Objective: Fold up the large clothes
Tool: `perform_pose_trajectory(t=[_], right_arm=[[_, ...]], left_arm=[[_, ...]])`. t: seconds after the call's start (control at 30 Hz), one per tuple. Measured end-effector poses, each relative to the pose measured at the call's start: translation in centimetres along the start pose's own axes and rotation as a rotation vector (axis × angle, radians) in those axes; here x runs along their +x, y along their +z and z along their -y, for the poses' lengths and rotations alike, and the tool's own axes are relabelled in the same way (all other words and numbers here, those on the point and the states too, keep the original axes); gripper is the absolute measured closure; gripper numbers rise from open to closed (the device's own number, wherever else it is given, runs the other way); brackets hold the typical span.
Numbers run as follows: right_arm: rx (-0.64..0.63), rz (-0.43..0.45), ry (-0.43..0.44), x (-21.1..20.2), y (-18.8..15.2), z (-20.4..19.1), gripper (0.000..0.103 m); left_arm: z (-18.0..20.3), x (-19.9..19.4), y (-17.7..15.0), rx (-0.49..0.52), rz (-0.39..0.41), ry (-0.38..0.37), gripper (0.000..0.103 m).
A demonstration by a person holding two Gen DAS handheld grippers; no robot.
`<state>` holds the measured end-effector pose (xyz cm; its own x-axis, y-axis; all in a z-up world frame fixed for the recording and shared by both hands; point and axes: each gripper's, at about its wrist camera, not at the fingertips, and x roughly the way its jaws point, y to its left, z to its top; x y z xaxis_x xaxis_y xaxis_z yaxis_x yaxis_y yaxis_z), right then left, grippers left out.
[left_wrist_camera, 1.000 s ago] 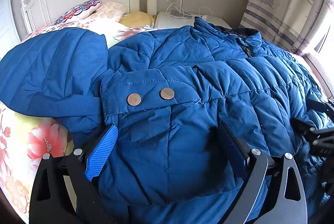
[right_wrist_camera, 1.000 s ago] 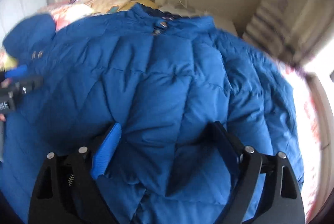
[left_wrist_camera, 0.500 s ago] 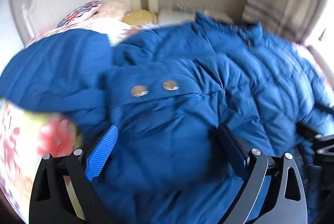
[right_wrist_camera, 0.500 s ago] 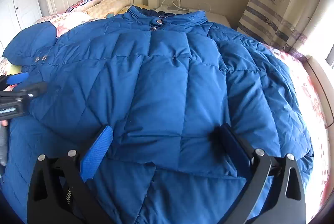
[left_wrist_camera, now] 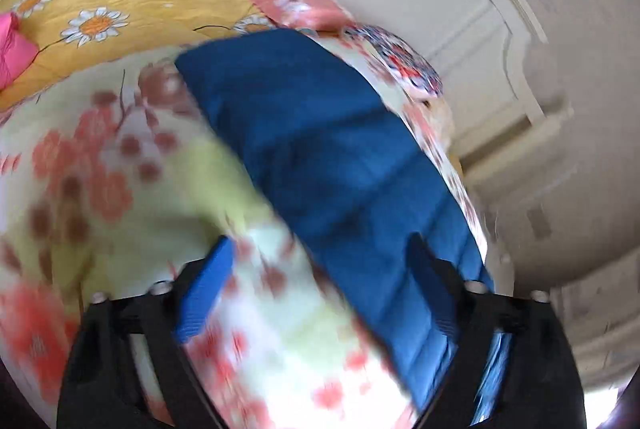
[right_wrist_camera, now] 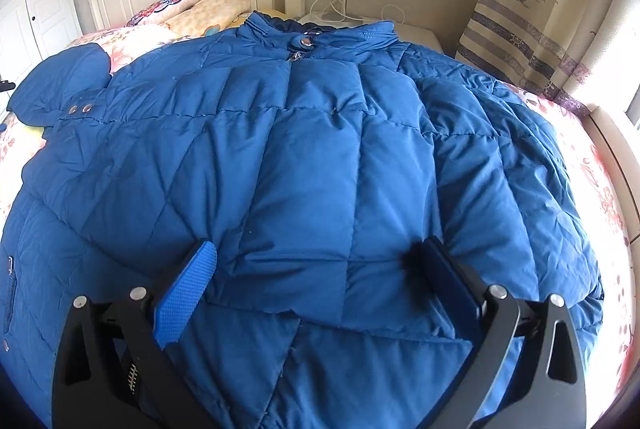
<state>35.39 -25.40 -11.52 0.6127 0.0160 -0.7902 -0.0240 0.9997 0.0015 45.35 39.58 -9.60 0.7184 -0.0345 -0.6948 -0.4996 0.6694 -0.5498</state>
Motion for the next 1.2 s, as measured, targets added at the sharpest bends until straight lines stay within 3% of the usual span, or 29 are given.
perform_pose_trajectory(t=[0.03,0.07,0.1,0.13,0.2,0.3,0.4,0.47,0.53,0.67,0.73,0.8,0.87,0.97,1.0,1.03,1.07,1.1,1.13,1.2], right_arm=[[0.000,0.000,0.000,0.0,0.0,0.0,0.003],[0.000,0.000,0.000,0.0,0.0,0.0,0.003],[0.001,0.000,0.001,0.0,0.0,0.1,0.003],[0.001,0.001,0.001,0.0,0.0,0.1,0.003],[0.001,0.003,0.001,-0.1,-0.1,0.1,0.003],[0.002,0.017,0.002,-0.3,0.0,-0.1,0.003],[0.004,0.022,0.005,-0.3,0.0,-0.1,0.003],[0.008,0.022,0.010,-0.3,0.0,0.0,0.003],[0.014,0.025,0.019,-0.3,0.0,0.0,0.003],[0.029,0.032,0.040,-0.5,-0.1,0.3,0.003],[0.034,0.035,0.047,-0.5,-0.1,0.3,0.003],[0.039,0.035,0.057,-0.5,-0.1,0.4,0.003],[0.045,0.035,0.063,-0.4,-0.2,0.6,0.003],[0.053,0.038,0.075,-0.4,-0.1,0.7,0.003],[0.055,0.039,0.078,-0.5,-0.2,0.7,0.003],[0.057,0.041,0.080,-0.5,-0.2,0.7,0.003],[0.059,0.044,0.081,-0.5,-0.2,0.7,0.003],[0.059,0.045,0.082,-0.5,-0.2,0.7,0.003],[0.059,0.045,0.082,-0.5,-0.2,0.7,0.003],[0.056,0.043,0.078,-0.5,-0.2,0.6,0.003]], left_arm=[[0.0,0.4,0.4,-0.011,-0.003,-0.007,0.049],[0.3,1.2,0.7,-0.018,-0.017,-0.023,0.060],[0.3,1.4,0.7,-0.021,-0.028,-0.023,0.083],[0.7,1.5,0.4,-0.016,-0.016,0.013,0.095],[2.7,-0.4,-0.7,0.042,0.089,0.043,0.100],[9.4,-4.8,-4.2,0.246,0.243,0.020,0.102],[17.5,-9.6,-10.0,0.489,0.314,-0.118,0.103],[23.3,-12.3,-16.1,0.671,0.288,-0.263,0.103],[27.5,-13.3,-21.9,0.828,0.226,-0.355,0.103],[32.0,-10.0,-33.8,1.061,0.017,-0.411,0.102],[32.1,-6.6,-37.5,1.093,-0.122,-0.394,0.089],[31.3,-3.1,-39.5,1.081,-0.271,-0.378,0.089],[30.4,-1.7,-40.7,1.103,-0.330,-0.371,0.089],[29.5,-4.6,-40.4,1.143,-0.295,-0.415,0.083],[29.0,-7.0,-39.0,1.118,-0.253,-0.468,0.069],[28.4,-9.6,-38.1,1.089,-0.193,-0.515,0.039],[27.6,-11.3,-36.9,1.067,-0.140,-0.540,0.019],[26.2,-13.7,-35.4,1.030,-0.020,-0.567,0.005],[24.6,-15.5,-34.2,1.003,0.089,-0.561,0.005],[22.3,-15.6,-32.5,0.988,0.161,-0.402,0.005]])
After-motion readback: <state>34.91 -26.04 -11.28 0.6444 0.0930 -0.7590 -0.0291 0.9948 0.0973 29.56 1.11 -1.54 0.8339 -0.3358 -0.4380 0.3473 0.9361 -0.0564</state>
